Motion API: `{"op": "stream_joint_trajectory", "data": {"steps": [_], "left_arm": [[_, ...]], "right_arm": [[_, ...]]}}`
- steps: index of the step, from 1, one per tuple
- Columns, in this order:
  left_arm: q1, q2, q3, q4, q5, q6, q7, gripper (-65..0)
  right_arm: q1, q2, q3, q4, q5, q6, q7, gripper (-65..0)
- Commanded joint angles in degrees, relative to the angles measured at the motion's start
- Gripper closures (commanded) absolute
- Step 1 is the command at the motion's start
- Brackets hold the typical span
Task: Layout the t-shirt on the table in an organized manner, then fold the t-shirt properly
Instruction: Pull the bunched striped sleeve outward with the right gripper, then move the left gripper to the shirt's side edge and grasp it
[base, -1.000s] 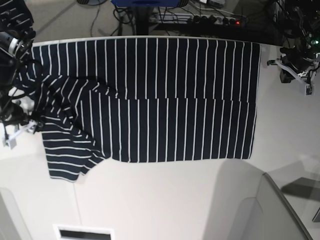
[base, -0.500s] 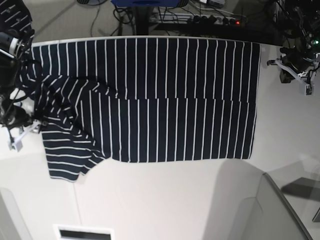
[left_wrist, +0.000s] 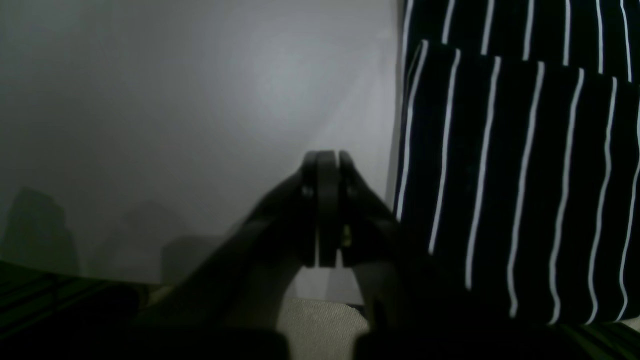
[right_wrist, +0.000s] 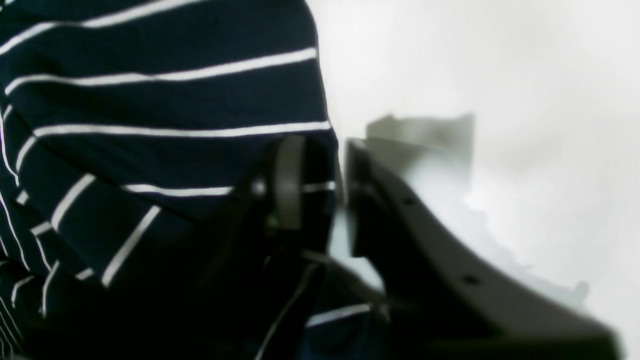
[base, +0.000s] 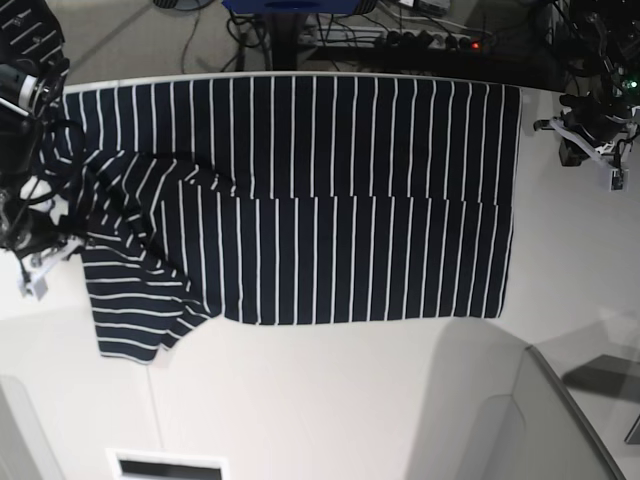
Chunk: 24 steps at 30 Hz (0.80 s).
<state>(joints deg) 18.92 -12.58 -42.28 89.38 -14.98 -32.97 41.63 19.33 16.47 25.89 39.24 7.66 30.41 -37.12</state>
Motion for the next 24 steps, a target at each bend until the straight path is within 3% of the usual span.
{"op": "stream_joint_trajectory", "data": {"steps": [1,3,9,24], "left_arm": [[-0.06,-1.00,-0.31,0.86,-0.45,0.05,-0.97,0.0],[-0.06,-1.00,0.39,0.86,-0.18,0.05,-0.97,0.0],[-0.06,-2.41,7.43,0.86,-0.09,0.05,-0.97,0.0],[-2.43,-2.76,7.86,-0.90,-0.01,0.05,-0.97,0.0]], "right_arm": [[0.67,0.19,0.09,0.01,-0.58,-0.04,-1.69,-4.7],[0.76,0.19,0.18,0.01,-0.41,-0.04,-1.69,-0.6],[1.11,0.28,0.18,3.79,-0.32,0.22,-2.13,-0.6],[-5.75,-1.83,0.00,25.33,-0.32,0.22,-10.66,-0.6]]}}
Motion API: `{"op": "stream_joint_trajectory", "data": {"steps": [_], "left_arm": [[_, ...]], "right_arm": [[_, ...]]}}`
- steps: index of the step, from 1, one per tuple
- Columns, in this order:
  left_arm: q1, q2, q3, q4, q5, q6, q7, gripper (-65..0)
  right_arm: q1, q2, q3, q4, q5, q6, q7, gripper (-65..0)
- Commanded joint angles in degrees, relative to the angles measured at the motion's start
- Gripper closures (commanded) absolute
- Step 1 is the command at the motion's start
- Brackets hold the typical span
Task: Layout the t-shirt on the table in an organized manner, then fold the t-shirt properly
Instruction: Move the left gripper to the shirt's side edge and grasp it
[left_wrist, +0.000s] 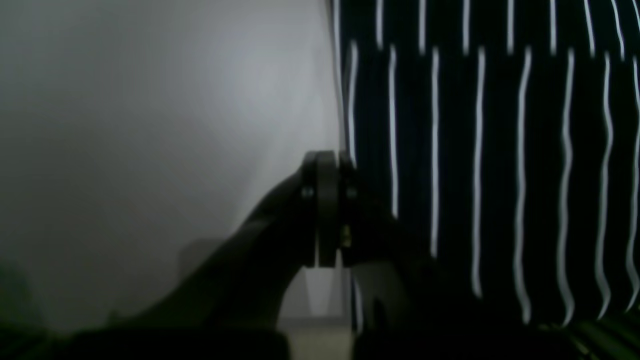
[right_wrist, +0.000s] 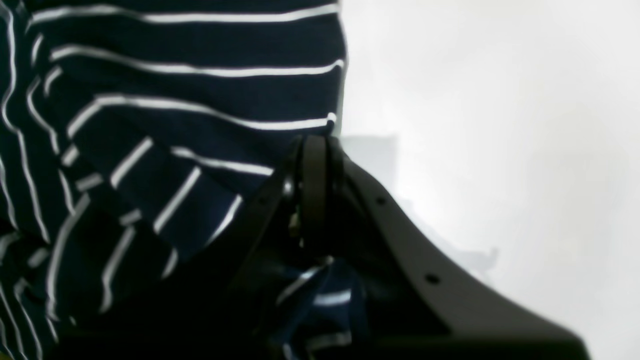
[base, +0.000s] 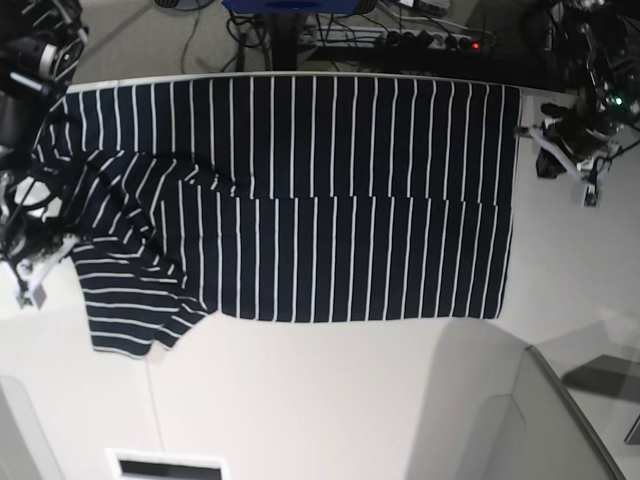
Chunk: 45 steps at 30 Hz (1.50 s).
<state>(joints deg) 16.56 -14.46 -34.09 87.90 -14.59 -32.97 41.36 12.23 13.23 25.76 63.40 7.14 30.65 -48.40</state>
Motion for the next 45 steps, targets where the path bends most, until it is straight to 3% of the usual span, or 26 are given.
{"op": "stream_joint_trajectory", "data": {"steps": [1,6,11,17,20,23,29,34,39,44,45], "left_arm": [[-1.04,-1.15,-0.33,-0.38,-0.40,0.05,-0.70,0.0],[-7.28,-4.14,-0.07,-7.50,-0.40,0.05,-0.70,0.0],[-14.31,-6.95,6.00,-9.52,-0.49,0.05,-0.70,0.0],[-21.00,-6.24,7.93,-17.79,-0.84,0.05,-0.70,-44.6],[-23.02,-5.45,7.84,-23.41,-0.84,0.05,-0.88,-57.6],[-25.30,-5.28,7.84,-28.07,-0.84,0.05,-0.97,-61.4],[-29.17,-3.70,8.02,-34.75,-0.49,0.05,-5.63,-57.8],[-30.67,-3.52,8.81,-41.61,-0.49,0.05,-8.97,-48.7],[-30.14,-3.52,13.91,-43.81,-0.84,0.14,-12.84,-30.8],[-29.96,-3.61,14.35,-43.46,-0.66,0.14,-12.75,0.0],[-29.96,-3.70,14.44,-43.46,-0.49,0.14,-12.75,0.0]], "right_arm": [[0.83,0.88,0.13,2.05,0.29,-0.02,0.09,-0.6],[-1.28,-1.06,-0.04,6.54,0.20,0.07,-1.05,-0.6],[-1.37,-1.23,-0.04,6.89,0.12,0.07,-1.05,-0.6],[-1.99,-1.23,-0.04,6.89,0.20,0.07,-1.05,-0.6],[-2.16,-1.23,-0.04,6.89,0.20,0.16,-1.05,-0.6],[-2.16,-1.23,-0.04,6.89,0.20,0.16,-1.05,-0.5],[-2.16,-1.23,-0.04,6.89,0.20,0.16,-1.05,-0.5],[-2.16,-1.23,-0.13,6.89,0.20,0.25,-1.05,-0.5],[-2.16,-0.97,-0.13,6.89,0.20,0.25,-1.05,-0.5],[-2.25,-0.97,-0.13,6.89,0.20,0.25,-1.05,-0.5],[-2.25,-0.97,-0.13,6.89,0.20,0.25,-1.05,-0.5]]}}
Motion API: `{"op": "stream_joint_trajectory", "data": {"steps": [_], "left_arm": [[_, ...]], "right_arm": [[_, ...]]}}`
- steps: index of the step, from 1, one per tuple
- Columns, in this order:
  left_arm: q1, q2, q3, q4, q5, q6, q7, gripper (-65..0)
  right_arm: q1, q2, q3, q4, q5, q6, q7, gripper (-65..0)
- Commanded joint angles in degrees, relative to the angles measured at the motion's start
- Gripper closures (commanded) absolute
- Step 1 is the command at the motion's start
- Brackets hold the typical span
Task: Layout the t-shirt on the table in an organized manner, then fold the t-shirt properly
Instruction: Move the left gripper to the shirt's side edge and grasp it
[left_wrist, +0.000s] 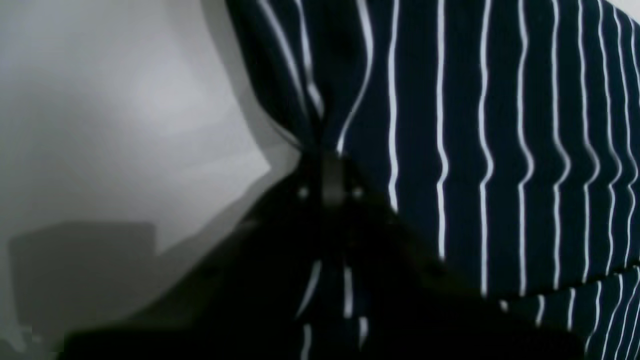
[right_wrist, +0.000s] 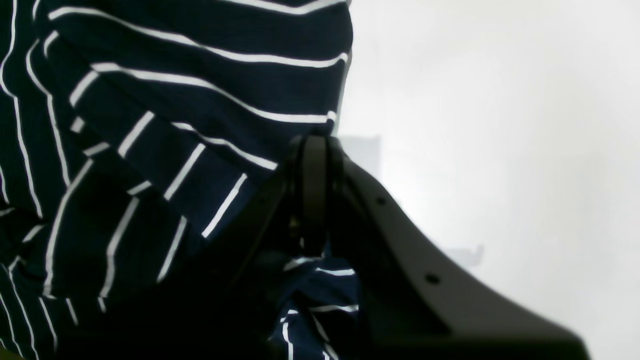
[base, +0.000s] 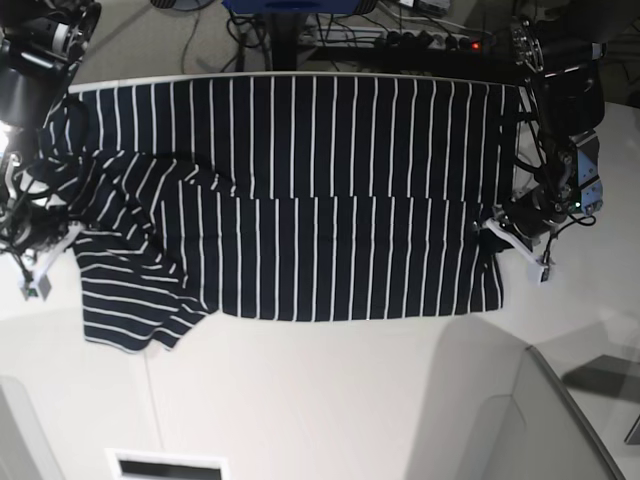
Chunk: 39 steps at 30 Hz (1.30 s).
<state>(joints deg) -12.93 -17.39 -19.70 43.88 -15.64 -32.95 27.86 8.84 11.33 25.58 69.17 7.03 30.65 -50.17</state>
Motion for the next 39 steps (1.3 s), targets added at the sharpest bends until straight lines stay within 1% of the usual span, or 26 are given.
{"op": "stream_joint_trajectory", "data": {"steps": [1,5,12,17,21,24,29,33,39], "left_arm": [[-0.48,-0.77,0.06,0.65,0.56,0.11,0.85,0.0],[0.40,-0.94,0.14,2.41,0.56,0.11,0.85,0.0],[6.55,-0.94,0.41,14.10,0.56,0.29,1.29,0.0],[9.72,-0.77,-0.21,21.92,0.39,0.29,6.39,0.0],[13.68,-0.68,-0.30,31.33,0.39,0.29,9.99,0.0],[16.58,-0.59,-0.30,37.84,0.47,0.29,13.77,0.0],[21.41,-0.59,-0.38,45.75,0.47,0.29,17.55,0.0],[24.84,-0.50,-0.38,47.16,0.47,0.29,18.25,0.0],[25.98,-0.59,-0.38,44.69,0.47,0.38,17.90,0.0]], "right_arm": [[1.14,0.93,0.04,1.12,0.31,0.25,0.72,-0.5],[1.14,0.93,0.04,0.94,0.23,0.25,0.72,-0.5],[1.14,1.02,0.04,0.68,0.14,0.25,0.81,-0.5],[1.14,1.02,0.04,0.59,0.05,0.25,0.90,-0.5],[1.14,1.02,0.04,0.59,0.05,0.25,0.81,-0.3],[1.14,1.02,0.04,0.59,0.05,0.25,0.81,-0.3],[1.14,1.02,0.04,0.59,0.05,0.25,0.81,-0.3],[1.14,1.02,0.04,0.59,0.05,0.25,0.81,-0.3],[1.14,1.02,0.04,0.59,0.05,0.25,0.81,-0.3]]}}
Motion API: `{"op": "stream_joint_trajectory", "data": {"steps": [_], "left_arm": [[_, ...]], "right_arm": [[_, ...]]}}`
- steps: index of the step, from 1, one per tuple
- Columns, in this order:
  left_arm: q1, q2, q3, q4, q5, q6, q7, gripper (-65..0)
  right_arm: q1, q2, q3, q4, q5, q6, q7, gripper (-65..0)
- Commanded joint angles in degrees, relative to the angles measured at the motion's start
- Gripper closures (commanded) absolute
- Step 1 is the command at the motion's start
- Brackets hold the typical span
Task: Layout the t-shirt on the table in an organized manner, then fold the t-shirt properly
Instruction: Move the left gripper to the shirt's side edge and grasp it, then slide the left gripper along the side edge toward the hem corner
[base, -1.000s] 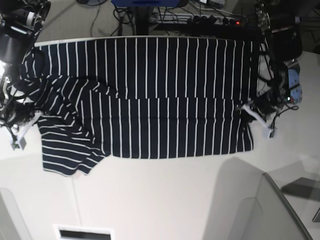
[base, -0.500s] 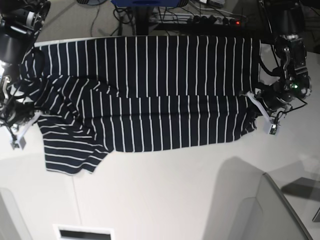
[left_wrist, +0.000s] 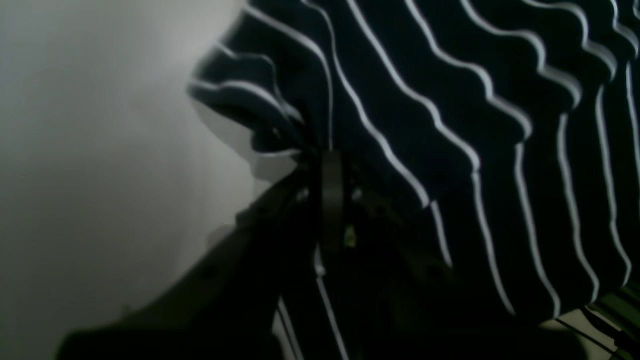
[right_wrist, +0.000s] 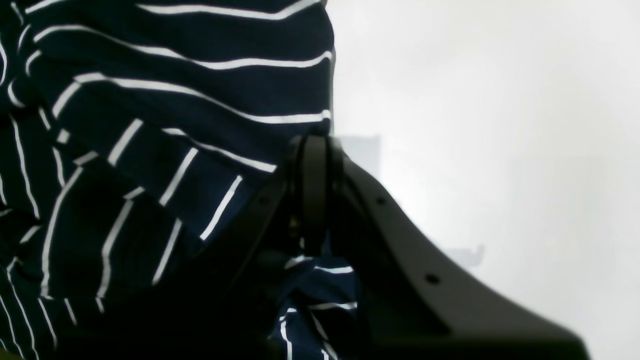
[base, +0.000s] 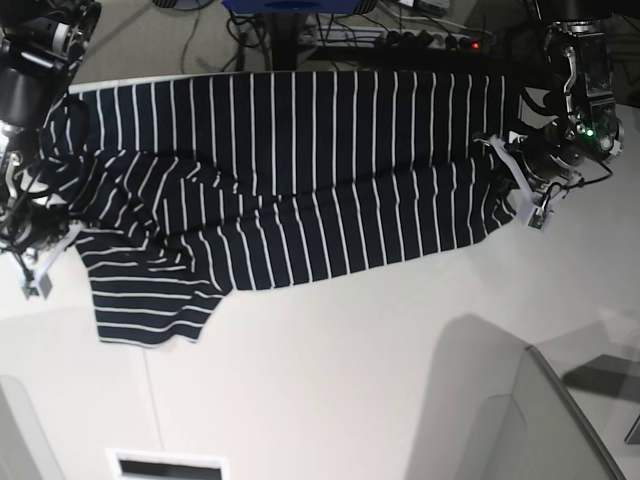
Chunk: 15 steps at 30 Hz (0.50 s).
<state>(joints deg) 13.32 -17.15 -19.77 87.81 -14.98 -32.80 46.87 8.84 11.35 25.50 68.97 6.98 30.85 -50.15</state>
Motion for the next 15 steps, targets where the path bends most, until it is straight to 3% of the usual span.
{"op": "stream_joint_trajectory", "data": {"steps": [1,6,12,15], "left_arm": [[-0.27,-0.83,-0.32,0.59,-0.09,0.22,-0.94,0.0],[-0.27,-1.09,-0.32,0.41,-0.09,0.22,-0.94,0.0],[-0.27,-1.09,-1.11,0.50,-0.09,0.22,-0.85,-42.8],[-0.53,-0.92,-6.30,0.23,-0.09,0.22,-0.85,-52.2]], "right_arm": [[1.14,1.00,0.13,0.79,0.09,0.05,0.79,-0.3],[1.14,1.00,0.13,0.79,0.09,0.05,0.79,-0.3],[1.14,1.17,0.13,0.79,0.09,0.05,0.79,-0.2],[1.14,1.17,0.13,0.79,0.09,0.05,0.70,-0.2]]}}
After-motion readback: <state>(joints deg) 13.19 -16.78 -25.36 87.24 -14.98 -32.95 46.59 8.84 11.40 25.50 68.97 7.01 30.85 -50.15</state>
